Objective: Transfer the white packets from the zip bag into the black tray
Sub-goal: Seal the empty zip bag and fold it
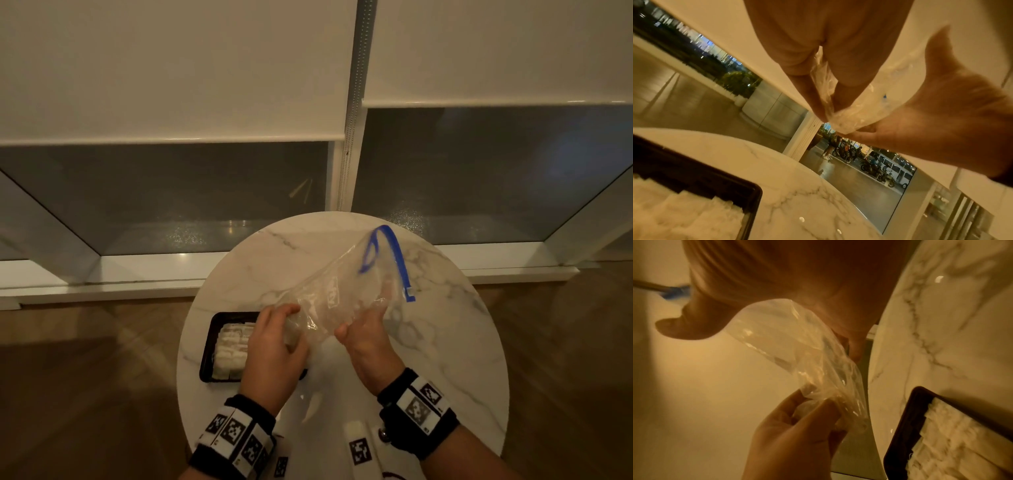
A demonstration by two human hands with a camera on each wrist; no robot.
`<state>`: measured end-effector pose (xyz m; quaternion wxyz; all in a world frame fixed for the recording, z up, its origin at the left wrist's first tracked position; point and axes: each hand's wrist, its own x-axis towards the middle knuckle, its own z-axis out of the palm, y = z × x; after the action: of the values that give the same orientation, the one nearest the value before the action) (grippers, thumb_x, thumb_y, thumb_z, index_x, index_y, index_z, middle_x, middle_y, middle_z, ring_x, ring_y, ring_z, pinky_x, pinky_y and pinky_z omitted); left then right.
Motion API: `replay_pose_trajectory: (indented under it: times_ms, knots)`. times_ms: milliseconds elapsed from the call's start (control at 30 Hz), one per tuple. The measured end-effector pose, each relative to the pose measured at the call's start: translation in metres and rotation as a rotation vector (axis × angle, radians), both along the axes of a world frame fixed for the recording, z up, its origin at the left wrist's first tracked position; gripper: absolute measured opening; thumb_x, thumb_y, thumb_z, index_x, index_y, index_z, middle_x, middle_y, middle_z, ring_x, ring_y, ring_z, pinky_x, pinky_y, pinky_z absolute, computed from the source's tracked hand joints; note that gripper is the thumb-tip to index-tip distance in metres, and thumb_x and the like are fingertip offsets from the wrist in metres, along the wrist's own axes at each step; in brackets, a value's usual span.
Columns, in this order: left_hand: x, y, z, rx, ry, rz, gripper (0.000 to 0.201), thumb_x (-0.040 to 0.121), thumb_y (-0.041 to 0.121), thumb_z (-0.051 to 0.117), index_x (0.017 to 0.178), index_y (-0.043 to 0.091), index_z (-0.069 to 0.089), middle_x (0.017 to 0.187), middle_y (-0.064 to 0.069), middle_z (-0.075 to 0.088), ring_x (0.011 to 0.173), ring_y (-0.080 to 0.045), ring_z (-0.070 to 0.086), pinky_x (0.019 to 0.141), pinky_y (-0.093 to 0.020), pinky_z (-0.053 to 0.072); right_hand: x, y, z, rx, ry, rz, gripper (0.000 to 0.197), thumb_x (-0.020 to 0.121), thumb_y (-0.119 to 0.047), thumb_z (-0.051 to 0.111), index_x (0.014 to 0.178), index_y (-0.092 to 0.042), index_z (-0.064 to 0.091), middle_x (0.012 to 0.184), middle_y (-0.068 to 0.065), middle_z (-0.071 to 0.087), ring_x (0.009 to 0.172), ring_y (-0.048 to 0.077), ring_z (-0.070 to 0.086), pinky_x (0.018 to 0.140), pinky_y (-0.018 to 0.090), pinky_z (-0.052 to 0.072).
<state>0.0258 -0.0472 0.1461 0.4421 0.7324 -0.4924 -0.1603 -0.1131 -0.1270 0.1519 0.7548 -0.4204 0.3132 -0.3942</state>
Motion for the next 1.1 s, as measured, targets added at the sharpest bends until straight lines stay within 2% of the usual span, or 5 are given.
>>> replay_pose_trajectory:
  times_ms: [233,500,700,933,1100]
  knots:
    - [0.002,0.006,0.019,-0.048,0.102,-0.032,0.047,0.076,0.002,0.079,0.107,0.036,0.069,0.109,0.015,0.059,0.103,0.003,0.058,0.086,-0.016,0.051,-0.010,-0.020,0.019,0.187,-0.023,-0.140,0.068,0.086,0.004,0.066,0.141,-0.031,0.044,0.115,0.016,0.070,0.110,0.032,0.067,0.091,0.054,0.054]
    - [0.022,0.017,0.049,-0.140,1.093,-0.134,0.055,0.086,0.002,0.060,0.135,0.026,0.055,0.112,-0.015,0.068,0.098,-0.034,0.069,0.082,-0.047,0.059,-0.023,-0.036,0.023,0.318,-0.083,-0.097,0.066,0.092,0.016,0.042,0.137,-0.032,0.043,0.114,0.027,0.068,0.099,0.032,0.071,0.078,0.041,0.057]
    - [0.054,0.011,0.046,0.040,0.372,-0.398,0.086,0.070,0.037,0.084,0.142,0.051,0.040,0.146,0.018,0.045,0.130,-0.010,0.052,0.105,-0.033,0.048,-0.012,-0.023,0.016,0.417,-0.024,0.038,0.066,0.087,0.017,0.043,0.135,-0.029,0.048,0.131,0.029,0.057,0.111,0.036,0.063,0.087,0.046,0.052]
    - [0.047,-0.009,0.052,-0.007,0.205,-0.686,0.030,0.079,0.025,0.082,0.107,0.019,0.074,0.130,0.013,0.066,0.139,-0.010,0.045,0.114,-0.033,0.038,-0.002,-0.003,0.021,0.478,-0.124,0.183,0.051,0.086,-0.015,0.064,0.136,-0.008,0.054,0.117,0.022,0.065,0.104,0.036,0.064,0.082,0.045,0.055]
    - [0.039,-0.006,0.046,0.023,-0.094,-0.728,0.055,0.074,0.037,0.086,0.124,0.038,0.065,0.138,0.028,0.054,0.140,0.001,0.039,0.118,-0.034,0.026,-0.004,-0.014,0.018,0.427,0.071,0.123,0.073,0.079,-0.017,0.080,0.142,-0.023,0.042,0.126,0.018,0.066,0.112,0.035,0.066,0.085,0.044,0.056]
